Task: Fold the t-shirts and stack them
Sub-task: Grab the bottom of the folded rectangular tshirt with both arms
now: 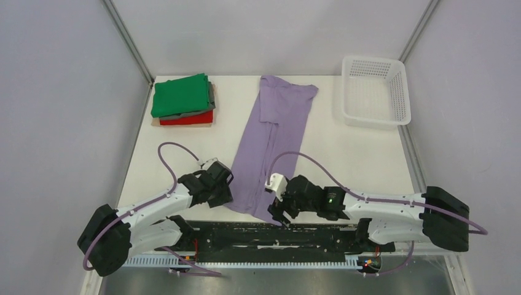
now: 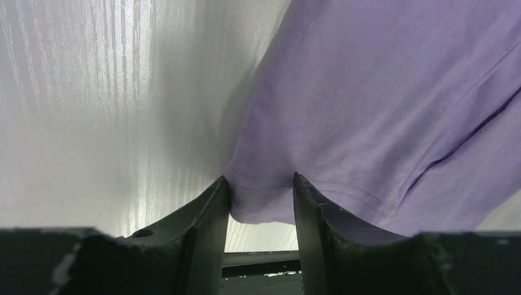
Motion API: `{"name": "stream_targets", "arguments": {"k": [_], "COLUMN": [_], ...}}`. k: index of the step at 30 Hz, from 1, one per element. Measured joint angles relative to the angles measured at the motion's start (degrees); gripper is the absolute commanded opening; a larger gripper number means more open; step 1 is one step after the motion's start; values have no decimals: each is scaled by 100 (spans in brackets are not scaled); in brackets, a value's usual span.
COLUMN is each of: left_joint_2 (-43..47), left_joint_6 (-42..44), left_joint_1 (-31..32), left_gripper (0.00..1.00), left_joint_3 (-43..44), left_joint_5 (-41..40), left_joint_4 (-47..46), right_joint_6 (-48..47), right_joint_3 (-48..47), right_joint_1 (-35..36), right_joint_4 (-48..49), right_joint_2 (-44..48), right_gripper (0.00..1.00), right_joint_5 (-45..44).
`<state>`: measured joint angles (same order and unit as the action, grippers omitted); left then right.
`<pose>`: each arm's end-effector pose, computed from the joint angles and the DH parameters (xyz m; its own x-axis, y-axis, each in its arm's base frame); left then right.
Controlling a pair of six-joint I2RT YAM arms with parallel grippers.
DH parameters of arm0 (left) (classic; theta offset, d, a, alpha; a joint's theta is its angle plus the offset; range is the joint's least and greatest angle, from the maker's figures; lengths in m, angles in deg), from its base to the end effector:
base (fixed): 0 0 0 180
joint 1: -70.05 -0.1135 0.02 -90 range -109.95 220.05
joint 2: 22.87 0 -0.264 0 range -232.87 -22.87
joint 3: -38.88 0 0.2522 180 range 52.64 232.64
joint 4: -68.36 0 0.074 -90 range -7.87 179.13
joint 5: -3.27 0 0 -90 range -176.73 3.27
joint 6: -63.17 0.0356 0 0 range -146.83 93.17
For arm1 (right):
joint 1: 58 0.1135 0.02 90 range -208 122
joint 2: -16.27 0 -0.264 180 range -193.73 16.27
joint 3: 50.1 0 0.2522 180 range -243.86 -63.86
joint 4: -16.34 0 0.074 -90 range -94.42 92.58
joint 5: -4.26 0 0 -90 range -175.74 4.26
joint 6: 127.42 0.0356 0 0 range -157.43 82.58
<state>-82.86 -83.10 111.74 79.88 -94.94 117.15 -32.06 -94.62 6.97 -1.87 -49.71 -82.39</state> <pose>0.1286 -0.1078 0.1589 -0.8978 -0.3027 -0.3199 -0.2318 0.9424 -0.2411 0.0961 0.2107 0.1924 -0.3552 -0.5402 -0.7629 -0.8943 0.4340 0.1090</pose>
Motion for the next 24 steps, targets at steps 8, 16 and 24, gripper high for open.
{"name": "stream_targets", "arguments": {"k": [8, 16, 24], "left_joint_2": [-146, -20, 402], "left_joint_6": [-2, -48, -201], "left_joint_1": [-37, -46, -48], "left_gripper": [25, 15, 2], "left_joint_3": [-7, -127, -402], "left_joint_5": [-4, 76, 173], "left_joint_4": [-186, -306, -431], "right_joint_6": [-413, -654, -662], "right_joint_3": [-315, -479, -505], "right_joint_1": [1257, 1624, 1749], "right_joint_4": [-645, -638, -638], "right_joint_2": [-796, -1460, -1644], "right_gripper": [69, 59, 18], "right_joint_5": [-1049, -1742, -1821]}}
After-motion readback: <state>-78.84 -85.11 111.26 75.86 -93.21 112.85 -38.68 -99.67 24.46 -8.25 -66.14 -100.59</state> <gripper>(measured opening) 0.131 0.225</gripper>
